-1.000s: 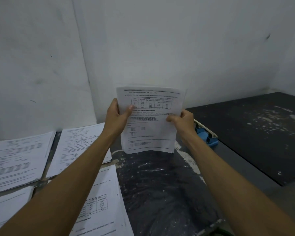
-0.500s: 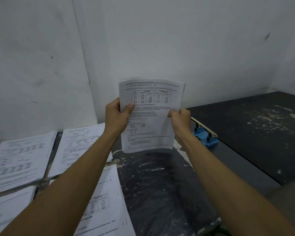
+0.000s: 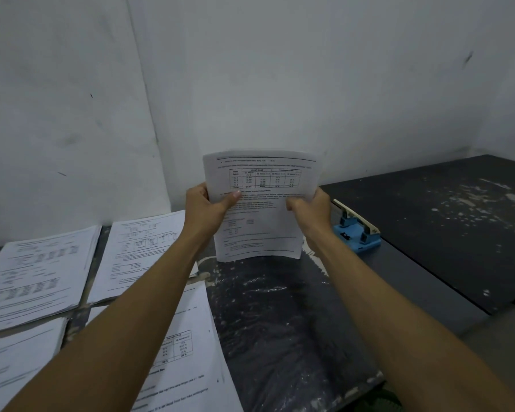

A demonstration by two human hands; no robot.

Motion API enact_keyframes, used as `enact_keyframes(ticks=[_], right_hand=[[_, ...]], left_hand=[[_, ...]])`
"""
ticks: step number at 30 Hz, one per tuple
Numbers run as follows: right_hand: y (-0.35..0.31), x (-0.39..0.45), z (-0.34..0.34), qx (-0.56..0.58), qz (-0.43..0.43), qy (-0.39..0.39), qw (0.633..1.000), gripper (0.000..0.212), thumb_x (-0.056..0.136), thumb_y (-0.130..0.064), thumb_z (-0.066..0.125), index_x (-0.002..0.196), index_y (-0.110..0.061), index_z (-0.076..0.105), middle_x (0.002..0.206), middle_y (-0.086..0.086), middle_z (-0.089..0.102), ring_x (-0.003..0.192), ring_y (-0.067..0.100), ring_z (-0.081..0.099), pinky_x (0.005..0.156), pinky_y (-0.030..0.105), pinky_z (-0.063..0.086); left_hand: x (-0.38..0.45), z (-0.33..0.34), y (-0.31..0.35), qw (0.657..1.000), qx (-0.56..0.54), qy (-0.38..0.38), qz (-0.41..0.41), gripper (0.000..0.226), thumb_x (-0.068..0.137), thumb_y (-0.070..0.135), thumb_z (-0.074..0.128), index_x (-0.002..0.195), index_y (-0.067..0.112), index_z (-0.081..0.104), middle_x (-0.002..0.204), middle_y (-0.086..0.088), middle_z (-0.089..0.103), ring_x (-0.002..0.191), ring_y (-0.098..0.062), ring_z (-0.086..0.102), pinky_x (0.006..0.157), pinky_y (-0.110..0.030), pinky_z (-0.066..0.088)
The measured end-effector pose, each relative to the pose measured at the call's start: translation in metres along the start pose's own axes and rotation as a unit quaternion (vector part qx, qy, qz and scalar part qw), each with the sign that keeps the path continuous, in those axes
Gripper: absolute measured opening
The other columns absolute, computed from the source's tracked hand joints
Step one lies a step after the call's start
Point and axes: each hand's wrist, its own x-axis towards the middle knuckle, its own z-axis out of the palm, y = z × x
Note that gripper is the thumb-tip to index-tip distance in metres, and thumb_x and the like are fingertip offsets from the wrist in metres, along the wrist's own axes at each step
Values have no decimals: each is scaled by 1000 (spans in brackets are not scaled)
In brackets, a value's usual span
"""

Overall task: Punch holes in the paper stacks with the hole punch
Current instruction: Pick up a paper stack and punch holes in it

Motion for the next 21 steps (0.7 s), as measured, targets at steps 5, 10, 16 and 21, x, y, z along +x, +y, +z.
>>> enact_keyframes(ticks=[5, 10, 16, 21], right_hand=[[3, -4, 4, 5, 5, 7, 1000, 32, 66, -7, 61, 93, -22, 69, 89, -9, 73, 79, 5, 68, 63, 25, 57], [6, -2, 3, 3, 19, -14, 1000, 42, 71, 3, 52, 104, -19, 65, 97, -7, 70, 87, 8, 64, 69, 26, 55], [10, 2, -5, 7, 29, -20, 999, 44, 73, 7, 50, 110, -13, 61, 103, -1, 68, 93, 14, 63, 76, 31, 55], [9, -1, -2, 17, 16, -7, 1000, 39, 74, 7, 51, 104, -15, 61, 98, -4, 68, 84, 5, 62, 60, 14, 49]], left_hand=[[-4, 4, -3, 1000, -3, 3, -20, 40, 80, 23, 84, 116, 12, 70, 110, -1, 74, 95, -24, 72, 83, -44, 61], [-9, 8, -7, 1000, 2, 10, -28, 38, 80, 23, 83, 115, 11, 72, 111, -3, 73, 97, -26, 71, 87, -49, 59], [-7, 8, -7, 1000, 0, 1, -29, 29, 79, 23, 84, 104, 20, 71, 101, 6, 73, 92, -19, 71, 81, -41, 60], [-4, 8, -8, 1000, -3, -4, -29, 27, 78, 23, 85, 101, 24, 72, 99, 10, 74, 87, -13, 72, 69, -29, 57]])
